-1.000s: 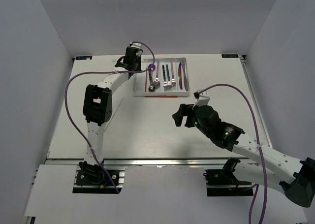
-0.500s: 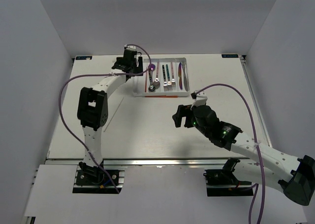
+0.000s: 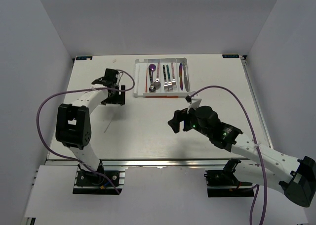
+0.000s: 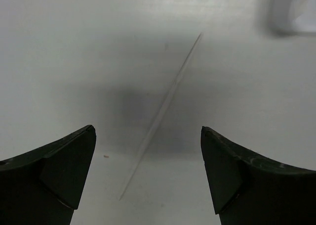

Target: Sort the eating utensils into containers

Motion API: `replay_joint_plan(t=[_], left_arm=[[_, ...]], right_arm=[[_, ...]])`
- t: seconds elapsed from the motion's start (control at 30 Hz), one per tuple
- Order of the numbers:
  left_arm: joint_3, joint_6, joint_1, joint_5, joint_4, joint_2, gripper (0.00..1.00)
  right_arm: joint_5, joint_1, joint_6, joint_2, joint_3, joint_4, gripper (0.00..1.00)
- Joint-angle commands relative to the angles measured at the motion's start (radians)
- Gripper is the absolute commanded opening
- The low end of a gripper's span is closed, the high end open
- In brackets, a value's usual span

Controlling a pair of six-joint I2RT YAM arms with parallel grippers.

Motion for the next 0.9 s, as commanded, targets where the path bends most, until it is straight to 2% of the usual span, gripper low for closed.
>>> replay_joint_plan(t=[0.0, 0.13, 0.23, 0.33, 0.37, 0.4, 0.5, 0.53, 0.6, 0.67, 0.73, 0.77, 0.83, 0.87], left_arm=[[-0.078, 0.008, 0.022, 0.123, -0.078, 0.015, 0.95], [-0.195, -0.013, 0.029, 0.141, -0.026, -0.024, 0.95], [-0.24, -0.024, 0.03, 0.164, -0.011, 0.011, 0.95], [-0.267, -0.044, 0.03, 0.126, -0.012, 0.06, 0.86], [-0.278, -0.048, 0.03, 0.12, -0.009, 0.068, 0.81], [-0.293, -0.053, 0.033, 0.118, -0.003, 0.076, 0.63], [-0.315, -0.067, 0.036, 0.161, 0.015, 0.11, 0.58], [-0.327, -0.073, 0.036, 0.169, 0.024, 0.119, 0.44], [-0.336, -0.085, 0.035, 0.14, 0.029, 0.143, 0.43], [-0.339, -0.111, 0.036, 0.115, 0.031, 0.165, 0.32], [-0.338, -0.14, 0.033, 0.103, 0.031, 0.177, 0.3], [-0.341, -0.151, 0.027, 0.097, 0.034, 0.18, 0.23], [-0.347, -0.191, 0.024, 0.097, 0.047, 0.179, 0.03], [-0.359, -0.205, 0.022, 0.104, 0.053, 0.176, 0.0]], right_arm=[[-0.098, -0.002, -0.044, -0.023, -0.025, 0.059, 0.89], [-0.103, -0.002, -0.067, -0.046, -0.048, 0.065, 0.89], [-0.112, -0.002, -0.076, -0.06, -0.057, 0.073, 0.89], [-0.113, -0.002, -0.081, -0.07, -0.064, 0.073, 0.89], [-0.11, -0.002, -0.083, -0.073, -0.068, 0.073, 0.89], [-0.11, -0.002, -0.086, -0.078, -0.071, 0.074, 0.89], [-0.107, -0.002, -0.087, -0.089, -0.08, 0.074, 0.89], [-0.104, -0.002, -0.089, -0.09, -0.081, 0.074, 0.89], [-0.103, -0.002, -0.09, -0.095, -0.083, 0.074, 0.89], [-0.098, -0.002, -0.095, -0.099, -0.084, 0.074, 0.9], [-0.09, -0.002, -0.098, -0.106, -0.087, 0.074, 0.89], [-0.087, -0.002, -0.099, -0.106, -0.091, 0.074, 0.89], [-0.086, -0.002, -0.101, -0.107, -0.094, 0.074, 0.89], [-0.09, -0.002, -0.101, -0.107, -0.097, 0.106, 0.89]])
